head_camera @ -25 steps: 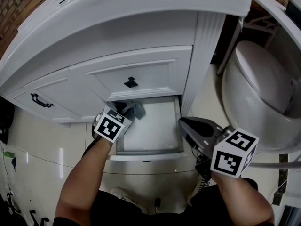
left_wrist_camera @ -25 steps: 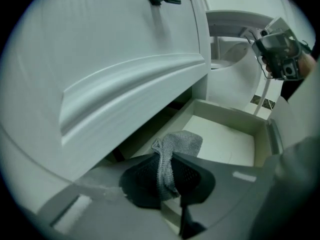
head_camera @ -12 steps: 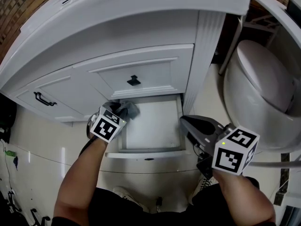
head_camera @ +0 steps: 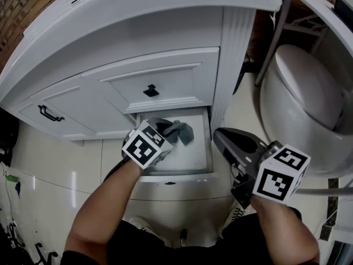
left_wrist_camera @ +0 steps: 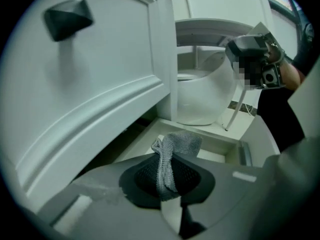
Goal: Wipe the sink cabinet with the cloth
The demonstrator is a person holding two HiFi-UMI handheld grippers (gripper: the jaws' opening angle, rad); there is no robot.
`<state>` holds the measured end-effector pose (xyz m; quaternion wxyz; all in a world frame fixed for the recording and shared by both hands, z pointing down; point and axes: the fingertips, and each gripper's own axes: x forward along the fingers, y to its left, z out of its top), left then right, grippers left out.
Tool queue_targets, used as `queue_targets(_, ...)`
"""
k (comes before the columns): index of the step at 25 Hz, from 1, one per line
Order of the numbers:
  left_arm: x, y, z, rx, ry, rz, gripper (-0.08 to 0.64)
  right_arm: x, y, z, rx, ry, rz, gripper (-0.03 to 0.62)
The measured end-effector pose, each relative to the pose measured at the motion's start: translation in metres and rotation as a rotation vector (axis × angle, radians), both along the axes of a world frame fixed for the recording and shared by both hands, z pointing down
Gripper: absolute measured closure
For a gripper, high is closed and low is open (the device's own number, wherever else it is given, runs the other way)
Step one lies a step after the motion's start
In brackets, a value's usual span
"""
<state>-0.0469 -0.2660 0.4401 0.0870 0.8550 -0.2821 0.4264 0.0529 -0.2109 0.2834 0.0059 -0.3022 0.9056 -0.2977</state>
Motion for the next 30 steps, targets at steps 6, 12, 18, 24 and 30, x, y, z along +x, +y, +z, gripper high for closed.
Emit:
queue_targets(6, 0.048, 0.01, 0.008, -0.033, -0.005, 0.103, 0.525, 0.01, 0.002, 0.001, -0.015, -0.017, 0.007, 0.588)
queue_targets(12, 0.052, 0.015, 0.02, -0.037, -0.065, 0.149, 0.525, 0.012, 0.004, -0.002, -0.009, -0.028, -0.001, 0.588)
queue_targets(18, 0.036, 0.014, 0.02, -0.025, -0.09, 0.134, 0.525, 0.008, 0.006, -0.002, -0.01, -0.027, -0.015, 0.588)
queue_targets(24, 0.006, 0.016, 0.02, -0.031, -0.131, 0.111, 0.525, 0.008, 0.004, -0.002, -0.012, -0.024, -0.009, 0.588)
queue_targets(30, -0.036, 0.024, 0.024, -0.063, -0.2, 0.096, 0.525, 0.003, 0.004, 0.001, -0.018, -0.01, -0.016, 0.588)
